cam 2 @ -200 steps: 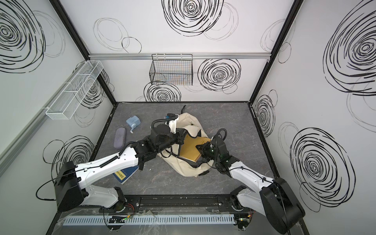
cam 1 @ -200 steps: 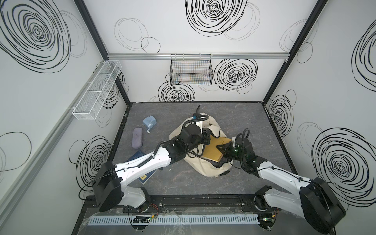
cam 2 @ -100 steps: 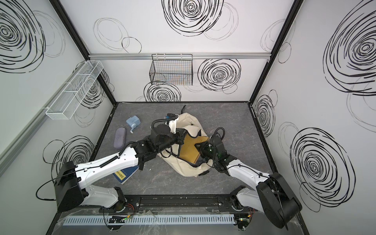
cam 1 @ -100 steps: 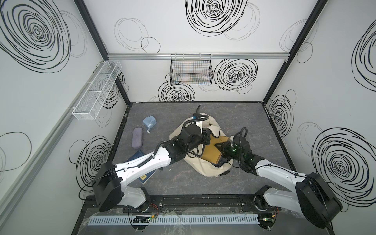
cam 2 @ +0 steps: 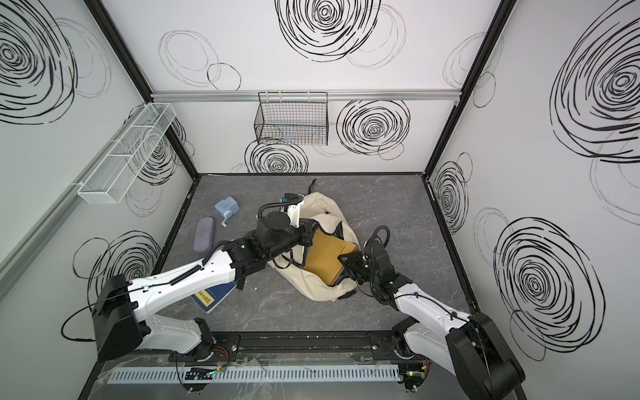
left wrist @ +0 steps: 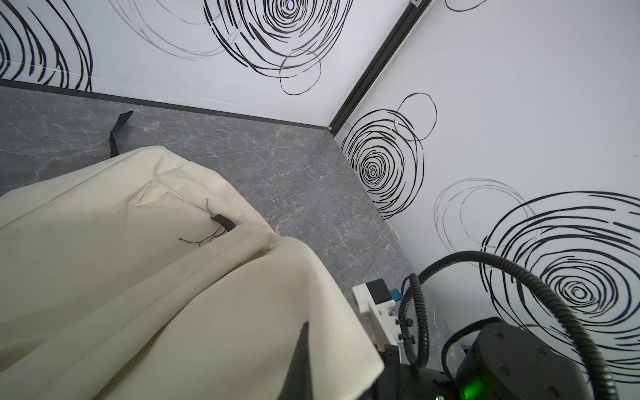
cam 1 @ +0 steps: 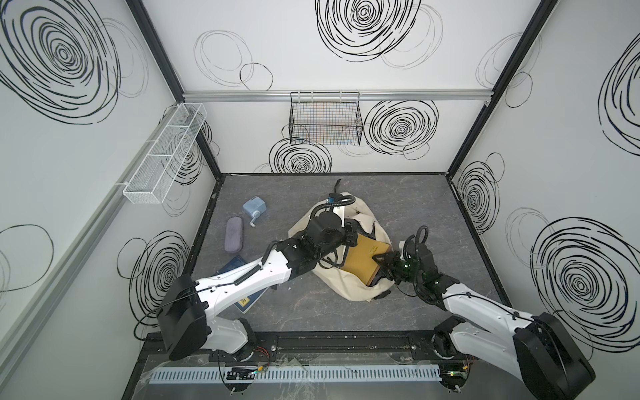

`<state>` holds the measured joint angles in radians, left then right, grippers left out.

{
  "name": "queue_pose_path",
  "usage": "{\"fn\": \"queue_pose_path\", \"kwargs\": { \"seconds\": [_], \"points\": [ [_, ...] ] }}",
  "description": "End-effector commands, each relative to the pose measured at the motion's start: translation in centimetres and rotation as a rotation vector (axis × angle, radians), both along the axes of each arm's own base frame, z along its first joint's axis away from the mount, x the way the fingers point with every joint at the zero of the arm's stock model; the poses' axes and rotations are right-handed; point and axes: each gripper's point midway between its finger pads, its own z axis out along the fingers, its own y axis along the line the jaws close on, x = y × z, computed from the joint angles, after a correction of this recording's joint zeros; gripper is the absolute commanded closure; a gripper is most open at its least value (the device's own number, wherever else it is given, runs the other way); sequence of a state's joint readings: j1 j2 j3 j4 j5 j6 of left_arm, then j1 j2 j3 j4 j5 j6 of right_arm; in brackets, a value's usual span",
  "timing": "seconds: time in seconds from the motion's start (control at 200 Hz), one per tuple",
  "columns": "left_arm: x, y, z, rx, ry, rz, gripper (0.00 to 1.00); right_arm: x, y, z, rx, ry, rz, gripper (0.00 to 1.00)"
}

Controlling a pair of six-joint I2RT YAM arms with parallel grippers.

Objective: Pack books, pencil case, and school supplies into a backpack
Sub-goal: Place the book in the student bag.

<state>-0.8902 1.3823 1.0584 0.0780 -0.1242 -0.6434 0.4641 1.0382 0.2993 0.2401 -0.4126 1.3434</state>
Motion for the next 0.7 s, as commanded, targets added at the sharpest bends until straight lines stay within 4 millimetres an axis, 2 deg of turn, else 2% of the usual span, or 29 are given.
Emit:
{"fn": "queue_pose_path", "kwargs": {
  "seconds": [0.0, 0.06, 0.265, 0.415, 0.695],
  "points": [
    [0.3, -0.5, 4.2, -0.101, -0.087, -0.001, 1.00, -0.6, -0.2, -0.1, -0.002, 0.003, 0.015, 0.80],
    [0.3, -0.5, 4.1, -0.102, -0.085, -0.002, 1.00, -0.7, -0.1, 0.0, 0.011, 0.003, 0.018, 0.85],
    [0.2, -0.9, 3.8, -0.102, -0.077, -0.016, 1.00, -0.8, 0.2, 0.0, 0.033, 0.008, 0.022, 0.86],
    [-0.2, -1.1, 3.9, -0.107, -0.076, -0.029, 1.00, -0.2, 0.8, 0.7, 0.111, -0.002, 0.004, 1.00],
    [-1.1, -1.5, 4.0, -0.117, -0.068, -0.057, 1.00, 2.6, 2.8, 2.2, 0.147, -0.035, -0.009, 1.00]
  ]
}}
